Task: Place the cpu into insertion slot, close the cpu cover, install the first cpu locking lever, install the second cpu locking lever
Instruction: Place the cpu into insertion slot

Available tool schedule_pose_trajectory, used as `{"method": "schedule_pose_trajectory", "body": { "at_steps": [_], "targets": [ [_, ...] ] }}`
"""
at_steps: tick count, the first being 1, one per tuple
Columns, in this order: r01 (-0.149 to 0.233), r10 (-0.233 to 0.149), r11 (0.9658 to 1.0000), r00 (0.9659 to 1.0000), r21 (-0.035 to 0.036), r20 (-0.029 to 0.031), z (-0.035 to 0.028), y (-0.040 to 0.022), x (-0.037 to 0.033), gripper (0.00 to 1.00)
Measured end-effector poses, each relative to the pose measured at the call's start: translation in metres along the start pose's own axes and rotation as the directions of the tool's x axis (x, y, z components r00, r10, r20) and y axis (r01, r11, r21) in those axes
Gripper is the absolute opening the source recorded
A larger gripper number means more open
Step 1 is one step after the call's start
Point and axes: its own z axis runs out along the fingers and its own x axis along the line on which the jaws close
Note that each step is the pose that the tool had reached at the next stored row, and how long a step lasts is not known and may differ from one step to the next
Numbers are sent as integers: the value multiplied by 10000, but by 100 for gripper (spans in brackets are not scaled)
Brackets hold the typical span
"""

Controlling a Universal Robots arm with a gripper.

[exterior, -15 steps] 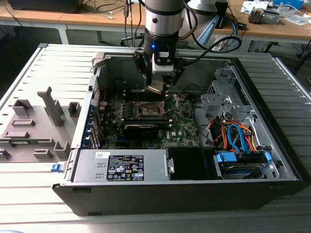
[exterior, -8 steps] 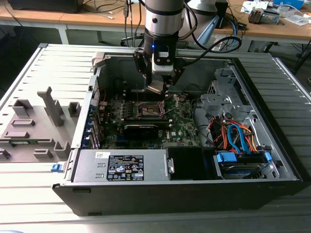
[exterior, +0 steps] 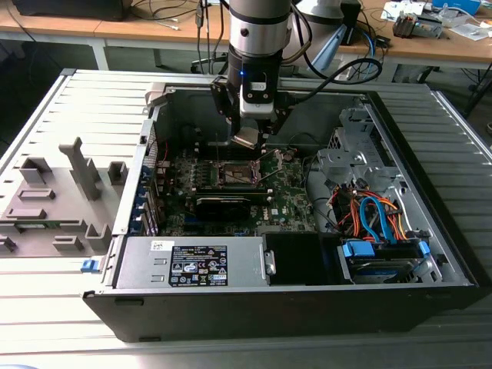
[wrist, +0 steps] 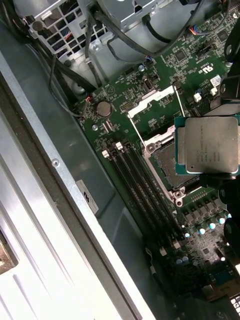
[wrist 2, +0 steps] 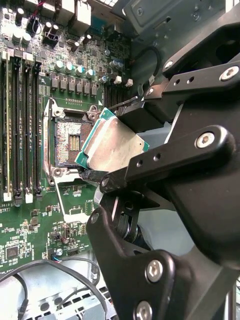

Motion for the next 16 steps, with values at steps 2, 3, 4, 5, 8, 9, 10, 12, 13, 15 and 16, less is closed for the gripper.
{"method": "schedule_pose_trajectory", "body": {
  "at_steps": [2, 3, 4, 5, 8, 9, 10, 12, 13, 15, 16],
  "targets": [
    [-15, 15, 10000, 10000, 0, 1, 0, 0, 0, 55],
    [-27, 27, 10000, 10000, 0, 1, 0, 0, 0, 55],
    [-44, 44, 10000, 10000, -1, 2, 0, 0, 0, 55],
    [-60, 60, 10000, 10000, -1, 3, 0, 0, 0, 55],
    [-88, 88, 10000, 10000, -1, 5, 0, 0, 0, 55],
    [-99, 99, 10000, 10000, -2, 5, 0, 0, 0, 55],
    [-105, 105, 9999, 9999, -2, 6, 0, 0, 0, 55],
    [-129, 129, 9999, 9999, -2, 7, 0, 0, 0, 55],
    [-150, 150, 9999, 9999, -3, 9, 0, 0, 0, 55],
    [-180, 180, 9998, 9998, -3, 11, 0, 0, 0, 55],
    [-187, 187, 9998, 9998, -4, 11, 1, 0, 0, 55]
  ]
}}
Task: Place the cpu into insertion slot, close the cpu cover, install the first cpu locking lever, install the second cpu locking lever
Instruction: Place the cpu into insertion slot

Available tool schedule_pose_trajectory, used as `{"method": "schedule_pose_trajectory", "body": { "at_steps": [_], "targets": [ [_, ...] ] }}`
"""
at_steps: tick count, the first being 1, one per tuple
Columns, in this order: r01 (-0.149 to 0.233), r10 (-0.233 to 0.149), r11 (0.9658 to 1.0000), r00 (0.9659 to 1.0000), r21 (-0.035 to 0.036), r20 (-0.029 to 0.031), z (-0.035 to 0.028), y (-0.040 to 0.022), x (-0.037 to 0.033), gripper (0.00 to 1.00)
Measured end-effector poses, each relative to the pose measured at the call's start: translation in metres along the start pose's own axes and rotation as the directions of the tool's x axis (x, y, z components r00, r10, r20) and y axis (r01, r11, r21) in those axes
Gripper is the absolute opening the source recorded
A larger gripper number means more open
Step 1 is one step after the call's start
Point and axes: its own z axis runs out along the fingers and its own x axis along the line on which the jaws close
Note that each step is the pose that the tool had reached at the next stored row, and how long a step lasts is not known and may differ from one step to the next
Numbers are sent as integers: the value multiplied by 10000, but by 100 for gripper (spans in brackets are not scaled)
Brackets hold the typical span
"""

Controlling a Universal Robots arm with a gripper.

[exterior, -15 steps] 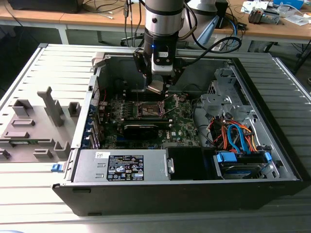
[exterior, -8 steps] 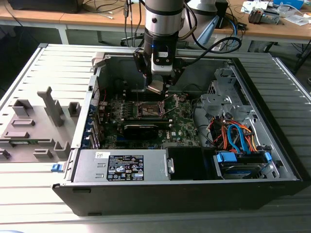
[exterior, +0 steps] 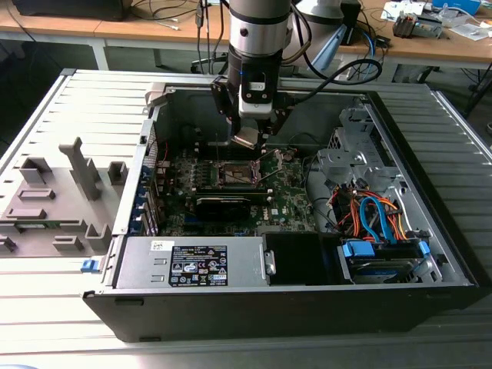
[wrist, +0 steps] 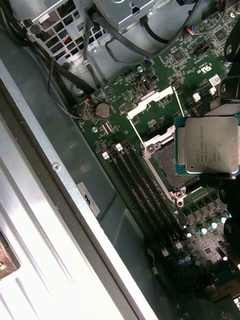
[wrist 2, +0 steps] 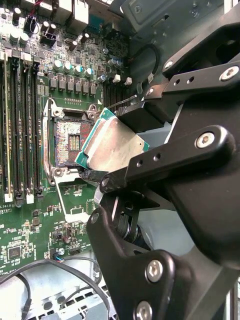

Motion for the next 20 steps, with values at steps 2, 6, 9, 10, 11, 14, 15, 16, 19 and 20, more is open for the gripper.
{"method": "schedule_pose_trajectory", "body": {
  "at_steps": [2, 6, 9, 10, 11, 14, 15, 16, 19, 20],
  "targets": [
    [-23, 23, 10000, 10000, 0, 2, 0, 0, 0, 55],
    [-57, 57, 10000, 10000, -1, 4, 0, 0, 0, 55],
    [-84, 84, 10000, 10000, -1, 5, 0, 0, 0, 55],
    [-93, 93, 10000, 10000, -1, 5, 0, 0, 0, 55],
    [-103, 103, 9999, 9999, -1, 6, 0, 0, 0, 55],
    [-133, 133, 9999, 9999, -2, 8, 0, 0, 0, 55],
    [-142, 142, 9999, 9999, -2, 9, 0, 0, 0, 55],
    [-157, 157, 9999, 9999, -3, 10, 0, 0, 0, 55],
    [-207, 207, 9998, 9998, -3, 13, 0, 0, 0, 55],
    [-235, 235, 9997, 9997, -4, 14, 1, 0, 0, 55]
  ]
}}
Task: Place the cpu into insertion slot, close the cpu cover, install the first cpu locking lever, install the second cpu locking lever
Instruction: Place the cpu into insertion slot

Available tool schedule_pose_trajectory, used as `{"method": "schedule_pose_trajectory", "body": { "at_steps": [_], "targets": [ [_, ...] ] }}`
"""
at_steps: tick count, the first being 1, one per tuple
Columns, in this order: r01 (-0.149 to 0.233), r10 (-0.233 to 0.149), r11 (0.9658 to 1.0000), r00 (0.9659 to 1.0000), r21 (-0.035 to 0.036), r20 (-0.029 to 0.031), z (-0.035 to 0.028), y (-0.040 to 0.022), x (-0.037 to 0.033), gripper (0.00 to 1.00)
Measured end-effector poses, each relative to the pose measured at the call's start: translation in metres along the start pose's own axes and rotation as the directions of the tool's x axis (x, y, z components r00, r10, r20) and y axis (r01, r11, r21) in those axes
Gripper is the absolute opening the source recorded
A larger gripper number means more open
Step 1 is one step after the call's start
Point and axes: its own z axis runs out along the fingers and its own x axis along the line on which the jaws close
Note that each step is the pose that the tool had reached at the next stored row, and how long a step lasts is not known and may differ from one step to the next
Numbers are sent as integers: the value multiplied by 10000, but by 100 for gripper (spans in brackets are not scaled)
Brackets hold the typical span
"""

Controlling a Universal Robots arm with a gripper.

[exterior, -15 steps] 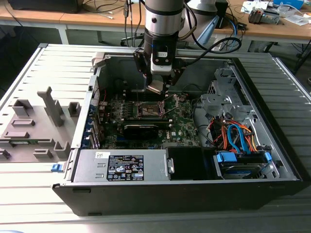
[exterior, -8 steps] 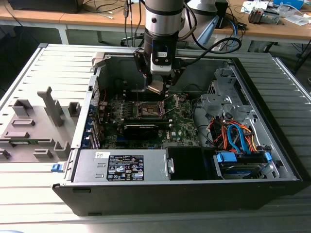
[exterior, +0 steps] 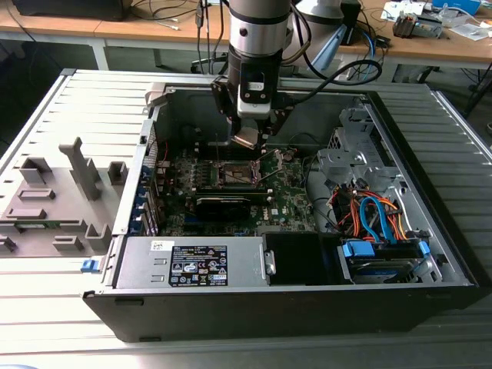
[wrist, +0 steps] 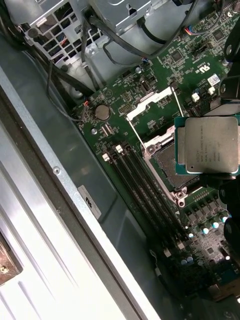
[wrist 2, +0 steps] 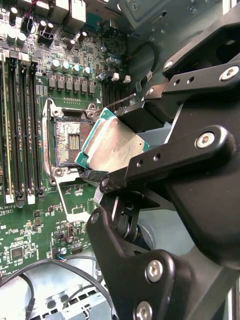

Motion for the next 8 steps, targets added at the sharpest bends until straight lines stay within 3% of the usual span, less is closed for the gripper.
{"method": "schedule_pose_trajectory", "body": {
  "at_steps": [8],
  "targets": [
    [-126, 126, 9999, 9999, 2, 10, 2, 0, 0, 55]
  ]
}}
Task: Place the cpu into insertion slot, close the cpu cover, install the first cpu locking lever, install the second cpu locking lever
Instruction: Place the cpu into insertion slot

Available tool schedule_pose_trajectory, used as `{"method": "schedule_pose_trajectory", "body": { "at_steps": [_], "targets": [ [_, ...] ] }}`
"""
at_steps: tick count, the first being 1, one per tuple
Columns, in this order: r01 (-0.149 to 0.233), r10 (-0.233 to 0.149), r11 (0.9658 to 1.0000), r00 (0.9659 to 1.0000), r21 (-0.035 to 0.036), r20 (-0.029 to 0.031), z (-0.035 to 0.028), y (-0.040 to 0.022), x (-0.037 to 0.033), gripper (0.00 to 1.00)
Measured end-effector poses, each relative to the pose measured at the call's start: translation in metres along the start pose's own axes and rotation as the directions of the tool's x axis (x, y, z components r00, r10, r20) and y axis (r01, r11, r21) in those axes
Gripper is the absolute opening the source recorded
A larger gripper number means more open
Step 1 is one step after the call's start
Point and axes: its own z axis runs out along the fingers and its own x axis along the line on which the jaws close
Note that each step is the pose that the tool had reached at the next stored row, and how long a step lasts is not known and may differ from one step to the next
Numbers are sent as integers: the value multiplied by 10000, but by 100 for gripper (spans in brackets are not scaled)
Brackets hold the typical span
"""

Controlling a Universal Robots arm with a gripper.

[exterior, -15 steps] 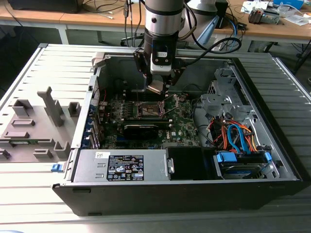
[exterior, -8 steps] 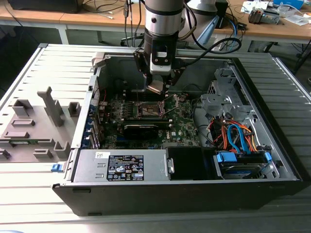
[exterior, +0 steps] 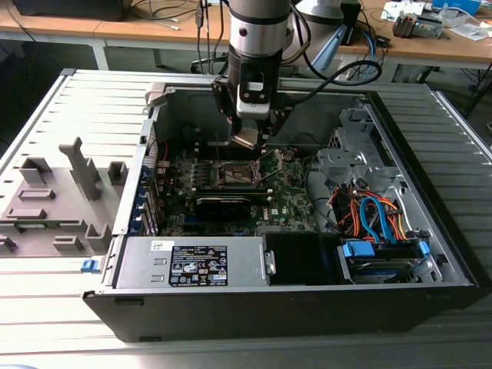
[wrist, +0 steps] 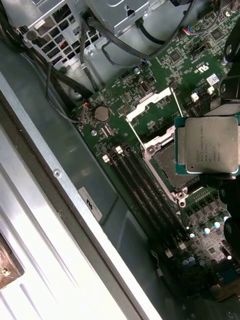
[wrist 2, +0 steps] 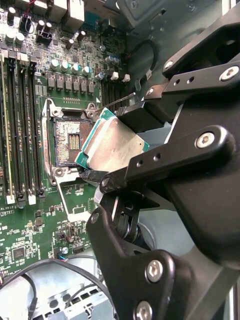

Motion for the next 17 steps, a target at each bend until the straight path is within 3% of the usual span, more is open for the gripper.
{"method": "schedule_pose_trajectory", "body": {
  "at_steps": [12, 17],
  "targets": [
    [-180, 180, 9998, 9998, 26, 31, 4, 0, 0, 55],
    [-448, 448, 9990, 9990, 36, 57, 9, -1, 0, 55]
  ]
}}
